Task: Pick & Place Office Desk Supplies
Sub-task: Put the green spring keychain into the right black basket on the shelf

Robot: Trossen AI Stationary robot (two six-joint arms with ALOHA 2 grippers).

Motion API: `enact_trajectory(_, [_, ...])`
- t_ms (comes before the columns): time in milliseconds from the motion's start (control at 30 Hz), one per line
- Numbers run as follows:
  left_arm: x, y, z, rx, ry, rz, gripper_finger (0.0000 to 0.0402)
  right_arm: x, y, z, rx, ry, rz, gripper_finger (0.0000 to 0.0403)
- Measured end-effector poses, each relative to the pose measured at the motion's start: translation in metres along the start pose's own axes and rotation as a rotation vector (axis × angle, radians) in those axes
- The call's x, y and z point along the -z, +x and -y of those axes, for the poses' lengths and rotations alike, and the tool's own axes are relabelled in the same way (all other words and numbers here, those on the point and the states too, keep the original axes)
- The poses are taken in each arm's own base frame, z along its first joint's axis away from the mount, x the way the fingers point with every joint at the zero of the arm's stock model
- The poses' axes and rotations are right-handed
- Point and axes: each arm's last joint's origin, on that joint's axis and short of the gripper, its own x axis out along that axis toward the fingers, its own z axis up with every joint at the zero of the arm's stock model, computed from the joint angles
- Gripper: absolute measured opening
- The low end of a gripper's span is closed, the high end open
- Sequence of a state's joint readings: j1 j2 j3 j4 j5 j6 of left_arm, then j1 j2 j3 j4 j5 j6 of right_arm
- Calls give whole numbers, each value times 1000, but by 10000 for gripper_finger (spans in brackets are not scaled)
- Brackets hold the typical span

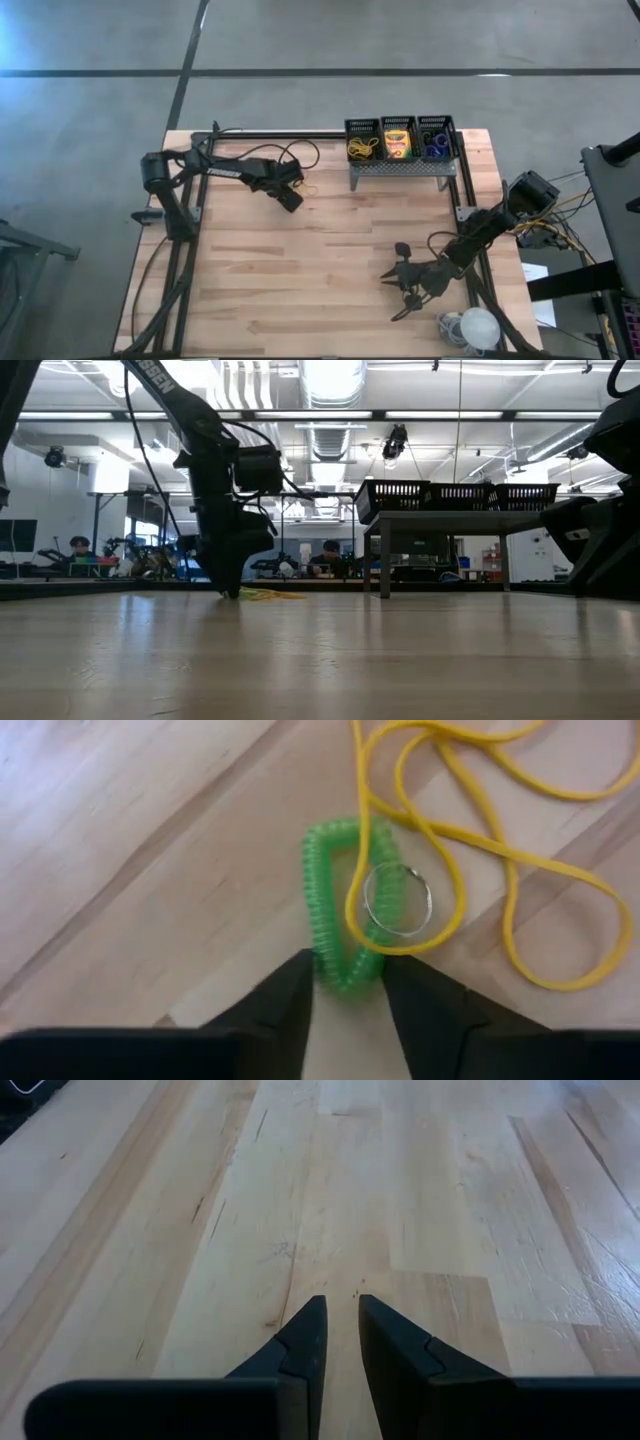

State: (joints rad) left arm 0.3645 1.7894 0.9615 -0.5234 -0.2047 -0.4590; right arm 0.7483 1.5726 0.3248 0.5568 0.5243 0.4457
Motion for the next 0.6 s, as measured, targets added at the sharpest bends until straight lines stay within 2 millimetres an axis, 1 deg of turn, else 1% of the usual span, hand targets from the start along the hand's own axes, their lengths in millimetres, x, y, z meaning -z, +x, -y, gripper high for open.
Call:
enact_trajectory(133, [0, -2, 1, 6, 32, 7, 64, 0, 0, 0, 0, 0, 0, 57])
enact_trajectory(200, [0, -7, 1, 0, 48, 5, 26, 0, 0, 0, 0, 0, 0, 57])
enact_trajectory(233, [1, -11, 0, -11, 52, -1, 17, 0, 0, 0, 0, 0, 0, 57])
enact_trajectory(333, [-1, -35, -2, -51, 46, 19, 15, 0, 0, 0, 1, 0, 0, 57])
enact_trajectory(433, [5, -62, -6, -91, 25, -12, 17, 0, 0, 0, 1, 0, 0, 57])
enact_trajectory(500, [9, -80, -5, -60, 17, -14, 16, 0, 0, 0, 1, -1, 0, 57])
enact_trajectory(600, [20, -102, -1, 55, 6, -31, 17, 0, 0, 0, 2, 0, 0, 57])
